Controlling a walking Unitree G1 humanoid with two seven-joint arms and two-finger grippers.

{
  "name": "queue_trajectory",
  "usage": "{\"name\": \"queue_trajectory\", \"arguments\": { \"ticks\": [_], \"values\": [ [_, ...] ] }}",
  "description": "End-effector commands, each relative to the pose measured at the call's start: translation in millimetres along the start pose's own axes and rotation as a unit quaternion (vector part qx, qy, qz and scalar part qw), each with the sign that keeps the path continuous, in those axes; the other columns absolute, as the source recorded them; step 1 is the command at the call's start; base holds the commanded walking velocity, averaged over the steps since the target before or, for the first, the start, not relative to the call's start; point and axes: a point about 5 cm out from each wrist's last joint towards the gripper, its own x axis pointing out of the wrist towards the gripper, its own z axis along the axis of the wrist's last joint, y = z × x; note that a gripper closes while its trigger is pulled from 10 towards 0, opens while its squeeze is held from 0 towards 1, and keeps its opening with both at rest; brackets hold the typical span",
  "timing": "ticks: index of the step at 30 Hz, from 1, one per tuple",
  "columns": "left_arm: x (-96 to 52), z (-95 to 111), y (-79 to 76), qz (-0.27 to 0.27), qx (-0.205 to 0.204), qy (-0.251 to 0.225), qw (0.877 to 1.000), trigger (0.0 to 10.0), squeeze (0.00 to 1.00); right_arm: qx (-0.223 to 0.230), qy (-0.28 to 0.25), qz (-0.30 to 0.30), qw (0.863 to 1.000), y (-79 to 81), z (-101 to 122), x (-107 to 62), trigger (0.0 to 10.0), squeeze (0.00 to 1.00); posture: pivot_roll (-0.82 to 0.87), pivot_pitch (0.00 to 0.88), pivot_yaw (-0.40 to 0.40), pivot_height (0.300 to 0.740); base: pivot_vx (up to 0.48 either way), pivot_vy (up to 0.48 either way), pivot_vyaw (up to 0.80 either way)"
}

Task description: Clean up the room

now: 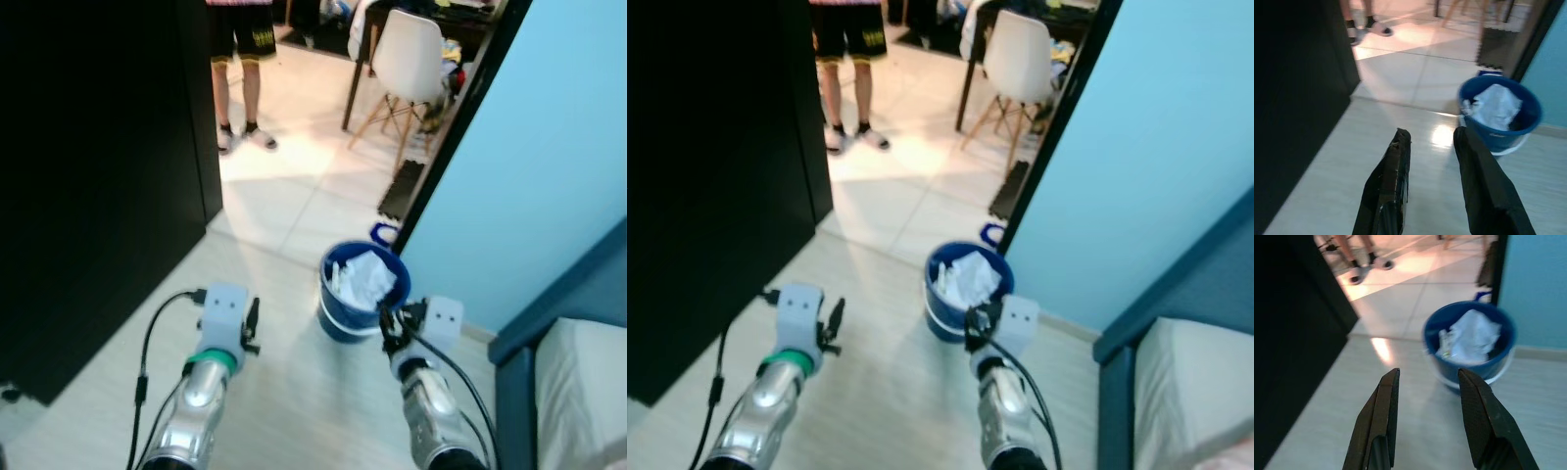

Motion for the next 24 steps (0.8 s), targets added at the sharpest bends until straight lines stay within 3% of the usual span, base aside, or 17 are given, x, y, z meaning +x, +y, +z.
{"name": "queue_trajectory", "arguments": {
  "ticks": [1,24],
  "values": [
    [-2.8,-7.2,-1.1,0.001,-0.006,0.014,1.0,10.0,0.0,0.0,0.011,-0.006,1.0,-3.1,-4.1,-2.1,10.0,0.0,-0.01,0.0,0.008,0.74,-0.277,0.0,0.0],
    [-2.6,-9.6,2.7,0.01,0.01,0.023,1.0,10.0,0.0,-0.002,0.016,-0.012,1.0,-3.2,-6.1,-2.7,10.0,0.0,0.0,0.0,0.007,0.74,-0.024,0.0,0.0]
  ]
}}
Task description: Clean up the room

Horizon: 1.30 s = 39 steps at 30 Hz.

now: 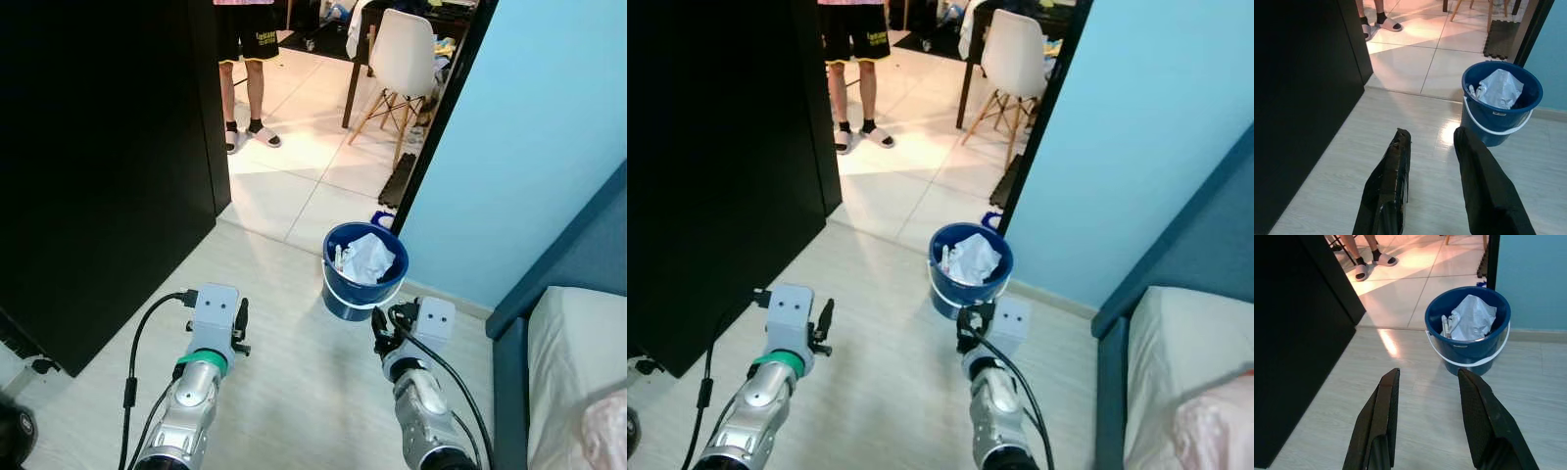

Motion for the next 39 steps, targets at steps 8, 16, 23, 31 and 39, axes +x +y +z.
{"name": "queue_trajectory", "arguments": {
  "ticks": [8,16,23,31,39],
  "values": [
    [-1.5,-6.5,0.4,0.003,0.002,0.016,1.0,10.0,0.0,-0.004,0.014,-0.007,1.0,-3.3,-5.4,-2.5,10.0,0.0,0.0,0.0,0.006,0.74,0.0,0.0,0.0],
    [-2.3,-7.2,0.3,0.003,0.004,0.016,1.0,10.0,0.0,-0.007,0.019,-0.009,1.0,-3.5,-7.2,-3.3,10.0,0.0,0.0,0.0,0.006,0.74,0.0,0.0,-0.5],
    [-1.0,-5.9,-0.7,0.003,0.005,0.015,1.0,10.0,0.0,-0.009,0.02,-0.011,1.0,-5.0,-6.7,-2.9,10.0,0.0,0.0,0.0,0.007,0.74,0.0,0.0,-0.8],
    [-0.8,-5.7,-0.5,0.004,0.006,0.015,1.0,10.0,0.0,-0.014,0.022,-0.013,1.0,-5.3,-7.2,-3.1,10.0,0.0,0.0,0.0,0.008,0.74,0.0,0.0,-0.8],
    [-0.9,-5.9,-0.8,0.004,0.007,0.016,1.0,10.0,0.0,-0.02,0.026,-0.019,0.999,-7.2,-8.1,-3.6,10.0,0.0,0.0,0.0,0.009,0.74,0.0,0.0,-0.8]
  ]
}}
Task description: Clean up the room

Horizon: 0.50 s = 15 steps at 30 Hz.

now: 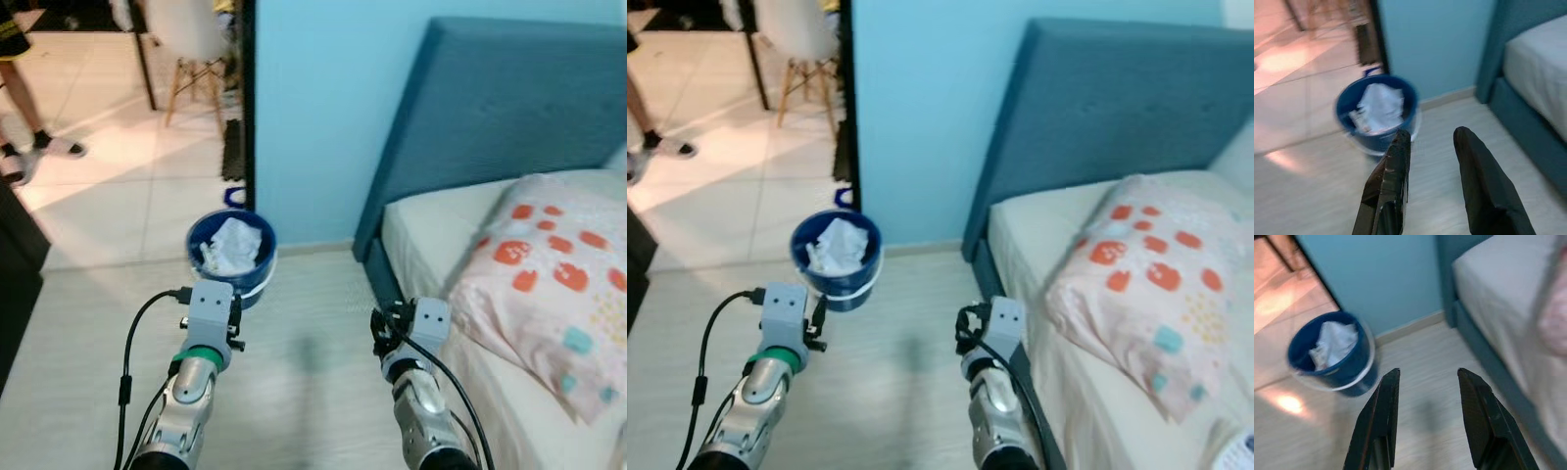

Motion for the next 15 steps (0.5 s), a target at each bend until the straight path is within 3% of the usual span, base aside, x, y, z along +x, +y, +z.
{"name": "queue_trajectory", "arguments": {
  "ticks": [1,15],
  "values": [
    [-3.6,-9.5,-1.3,-0.002,0.002,0.021,1.0,10.0,0.0,-0.002,0.018,-0.006,1.0,-1.7,-7.8,-3.4,10.0,0.0,0.0,0.0,0.008,0.74,0.0,0.0,-0.8],
    [-2.3,-14.3,1.0,0.015,0.018,0.041,0.999,10.0,0.0,-0.011,0.024,-0.03,0.999,-8.3,-8.6,-3.8,10.0,0.0,-0.01,0.0,0.011,0.74,0.0,0.0,-0.8]
  ]
}}
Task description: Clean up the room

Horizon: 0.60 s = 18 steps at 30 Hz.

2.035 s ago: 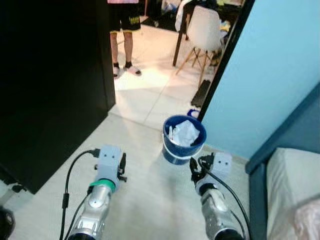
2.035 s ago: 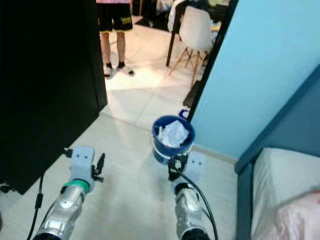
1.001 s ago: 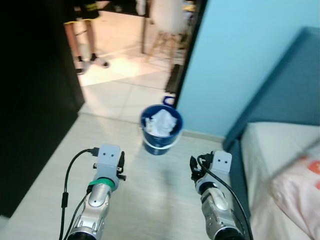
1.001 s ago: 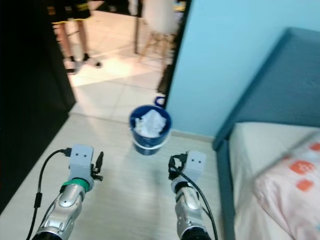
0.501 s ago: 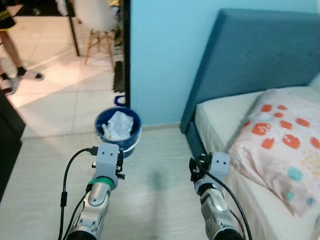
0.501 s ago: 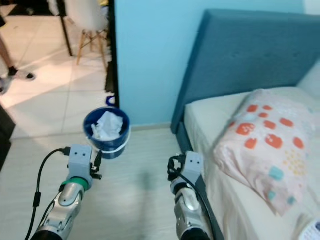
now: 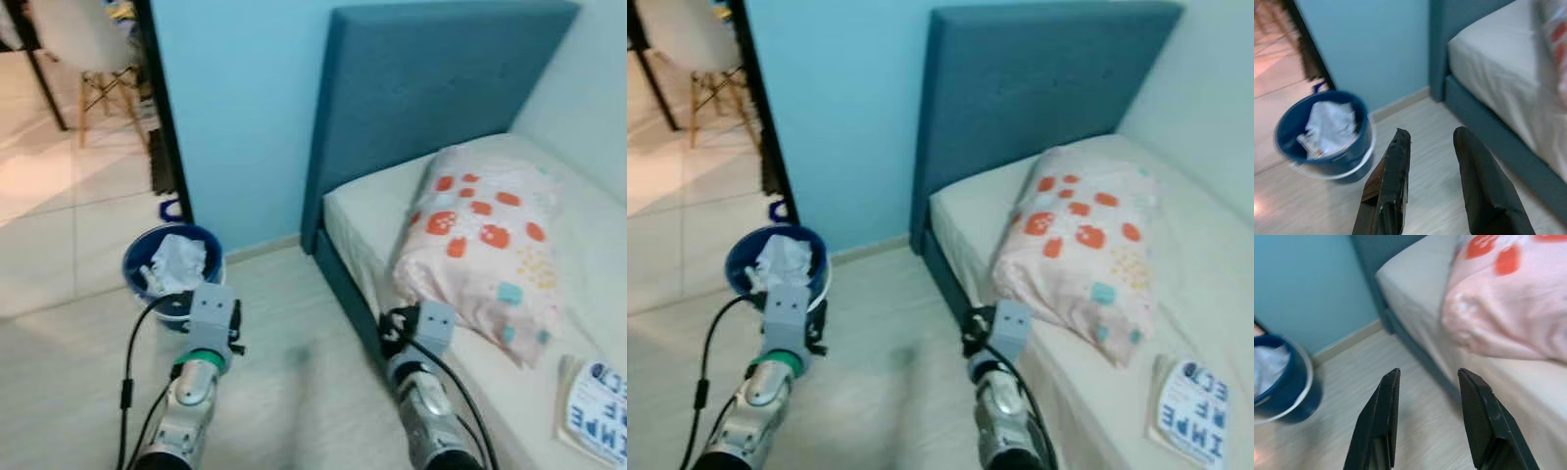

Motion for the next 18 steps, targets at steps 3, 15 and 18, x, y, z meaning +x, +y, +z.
{"name": "queue_trajectory", "arguments": {
  "ticks": [3,15,18],
  "values": [
    [-5.2,-15.1,8.2,0.018,0.011,0.032,0.999,10.0,0.0,-0.012,0.025,-0.005,1.0,2.7,-11.6,-4.9,10.0,0.0,-0.01,0.0,0.01,0.74,0.0,0.0,-0.8],
    [-6.3,-16.6,5.5,0.013,0.02,0.035,0.999,10.0,0.0,-0.016,0.034,-0.005,0.999,1.1,-14.2,-5.9,10.0,0.0,-0.01,0.0,0.007,0.74,0.0,0.0,-0.8],
    [-6.3,-17.6,4.7,0.01,0.014,0.039,0.999,10.0,0.0,-0.018,0.037,-0.006,0.999,0.7,-14.9,-6.0,10.0,0.0,-0.01,0.0,0.007,0.74,0.0,0.0,-0.8]
  ]
}}
